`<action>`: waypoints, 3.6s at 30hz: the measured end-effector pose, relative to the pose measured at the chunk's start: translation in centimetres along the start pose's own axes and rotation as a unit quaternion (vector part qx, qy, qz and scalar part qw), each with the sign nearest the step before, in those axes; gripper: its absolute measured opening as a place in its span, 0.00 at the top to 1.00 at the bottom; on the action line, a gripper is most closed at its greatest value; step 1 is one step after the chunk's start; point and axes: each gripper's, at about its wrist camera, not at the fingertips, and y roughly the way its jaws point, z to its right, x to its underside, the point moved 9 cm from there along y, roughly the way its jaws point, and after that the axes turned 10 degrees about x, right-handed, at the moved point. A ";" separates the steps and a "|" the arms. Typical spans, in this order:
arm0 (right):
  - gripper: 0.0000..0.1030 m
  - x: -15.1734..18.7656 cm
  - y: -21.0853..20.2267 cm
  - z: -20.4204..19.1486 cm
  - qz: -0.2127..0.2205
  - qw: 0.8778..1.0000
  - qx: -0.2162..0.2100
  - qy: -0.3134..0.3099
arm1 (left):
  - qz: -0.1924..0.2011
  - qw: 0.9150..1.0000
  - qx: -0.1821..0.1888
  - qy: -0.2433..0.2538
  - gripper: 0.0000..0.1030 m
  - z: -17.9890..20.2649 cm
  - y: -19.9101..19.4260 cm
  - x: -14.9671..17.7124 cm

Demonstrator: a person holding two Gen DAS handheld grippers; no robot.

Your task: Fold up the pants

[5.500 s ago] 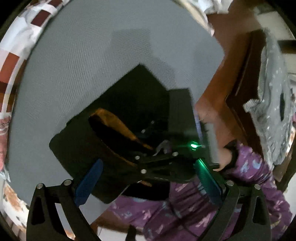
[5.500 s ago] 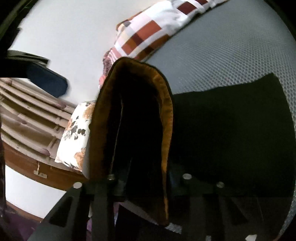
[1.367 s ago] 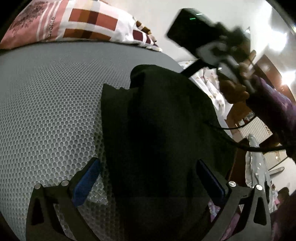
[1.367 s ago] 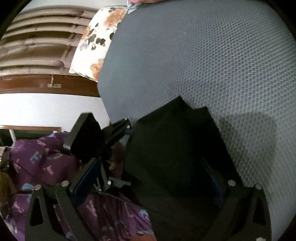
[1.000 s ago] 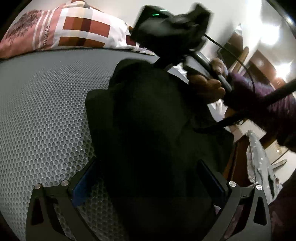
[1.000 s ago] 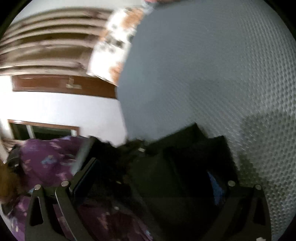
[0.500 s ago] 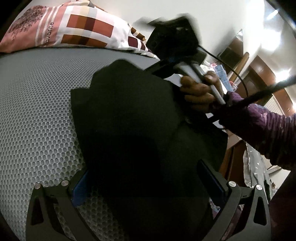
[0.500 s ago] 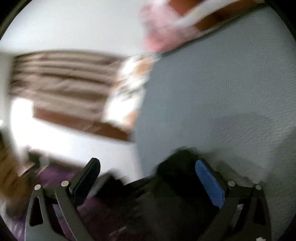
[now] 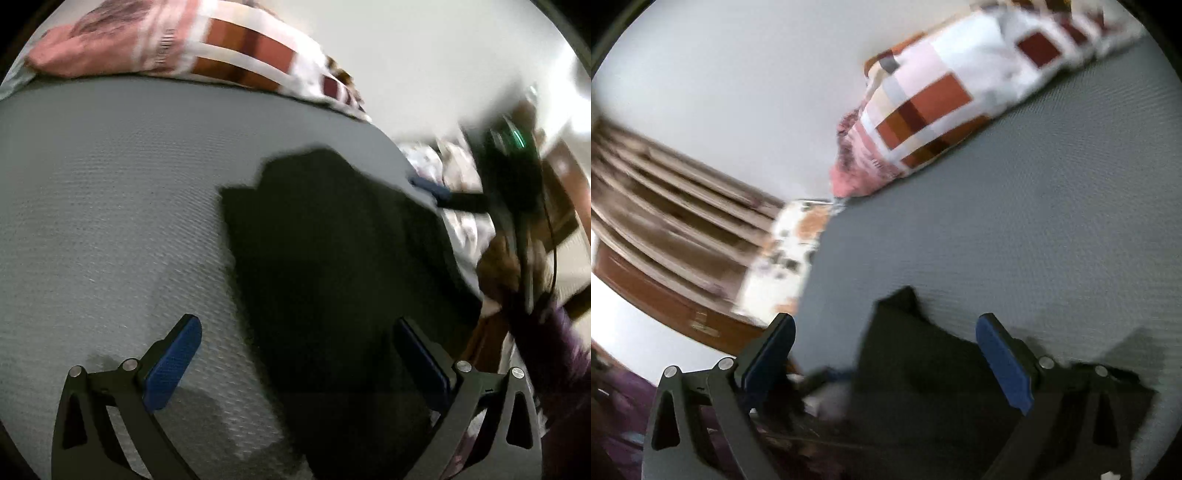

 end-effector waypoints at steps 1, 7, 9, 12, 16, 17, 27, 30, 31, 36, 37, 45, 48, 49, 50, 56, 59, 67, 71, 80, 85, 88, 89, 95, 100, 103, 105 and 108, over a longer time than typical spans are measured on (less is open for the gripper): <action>0.05 0.3 -0.9 0.1 0.012 0.999 0.026 -0.014 | 0.010 1.000 0.019 -0.014 0.00 -0.3 -0.6 -0.5; 0.05 1.3 -5.1 5.2 0.081 0.991 0.099 0.031 | 0.017 0.996 0.065 0.065 0.00 1.9 -3.4 -5.9; 0.05 2.1 -5.5 7.0 0.099 0.988 0.103 0.065 | -0.006 0.987 0.135 0.085 0.00 3.6 -2.6 -9.0; 0.05 3.5 -5.4 8.8 0.112 0.984 0.111 0.086 | -0.084 0.964 0.225 0.111 0.00 5.7 0.0 -12.8; 0.05 4.1 -5.5 9.4 0.130 0.979 0.127 0.087 | -0.234 0.929 0.264 0.112 0.00 6.7 5.7 -15.3; 0.05 4.3 -5.4 9.8 0.130 0.977 0.139 0.091 | -0.268 0.923 0.255 0.110 0.00 6.5 7.1 -15.5; 0.04 5.3 -4.6 12.5 0.126 0.970 0.151 0.143 | -0.559 0.789 0.218 0.136 0.00 6.9 14.7 -8.2; 0.04 5.3 -4.4 12.2 0.127 0.968 0.167 0.135 | -0.615 0.756 0.182 0.132 0.00 5.5 13.9 -5.7; 0.04 5.2 -4.3 12.1 0.127 0.967 0.177 0.129 | -0.626 0.748 0.178 0.129 0.00 5.3 13.2 -5.5; 0.03 4.8 -3.2 11.6 0.114 0.962 0.229 0.096 | -0.672 0.725 0.126 0.089 0.00 2.4 8.0 -5.1; 0.03 4.8 -2.8 11.4 0.108 0.959 0.250 0.082 | -0.681 0.717 0.107 0.098 0.00 1.8 7.2 -4.5; 0.03 4.8 -2.0 11.6 0.101 0.948 0.295 0.064 | -0.633 0.761 0.128 0.057 0.00 1.2 4.7 -5.0; 0.03 4.9 -2.2 11.6 0.105 0.949 0.289 0.069 | -0.558 0.820 0.126 0.027 0.00 -1.0 4.3 -8.1; 0.03 4.9 -2.2 11.6 0.106 0.949 0.288 0.069 | -0.531 0.839 0.118 0.016 0.00 -2.1 4.1 -9.2; 0.03 4.9 -2.2 11.6 0.106 0.949 0.287 0.069 | -0.498 0.861 0.102 0.008 0.00 -3.6 4.0 -10.6; 0.02 4.8 -2.6 11.6 0.115 0.954 0.266 0.080 | -0.265 0.949 0.140 -0.097 0.00 -5.9 -0.1 -14.3; 0.02 4.9 -3.0 11.6 0.122 0.955 0.255 0.089 | -0.214 0.958 0.179 -0.062 0.00 -0.9 -1.0 -11.0; 0.02 4.8 -3.5 11.4 0.128 0.957 0.243 0.096 | -0.183 0.960 0.209 -0.027 0.01 5.7 7.2 -5.1; 0.02 4.4 -3.5 11.4 0.128 0.957 0.240 0.097 | -0.153 0.959 0.230 -0.061 0.07 2.9 8.3 -6.2; 0.01 4.5 -4.1 11.2 0.128 0.960 0.228 0.103 | -0.046 0.978 0.138 -0.151 0.08 -5.0 2.6 -8.0; 0.00 5.5 -7.2 10.5 0.147 0.967 0.125 0.165 | 0.006 0.970 0.188 -0.153 0.05 -0.6 -0.5 -6.3; 0.00 7.9 -12.2 11.3 0.197 0.955 0.088 0.205 | -0.020 0.967 0.189 -0.166 0.05 0.6 0.6 -3.2; 0.00 9.1 -13.7 12.2 0.201 0.951 0.075 0.223 | -0.025 0.968 0.186 -0.165 0.05 0.9 1.1 -2.7; 0.00 15.2 -16.3 13.9 0.168 0.951 0.048 0.255 | -0.054 0.967 0.185 -0.168 0.05 2.2 4.2 0.1; 0.00 16.3 -14.1 12.0 0.142 0.961 0.037 0.236 | -0.076 0.977 0.156 -0.125 0.05 2.7 4.8 0.6; 0.00 15.6 -12.9 11.2 0.135 0.966 0.050 0.215 | -0.073 0.977 0.157 -0.125 0.05 3.2 5.6 0.3; 0.01 15.2 -12.7 10.7 0.134 0.970 0.070 0.189 | -0.073 0.977 0.157 -0.126 0.04 2.7 5.3 0.5; 0.40 14.5 -11.5 10.2 0.111 0.976 0.100 0.160 | -0.071 0.978 0.155 -0.124 0.04 2.0 4.5 1.0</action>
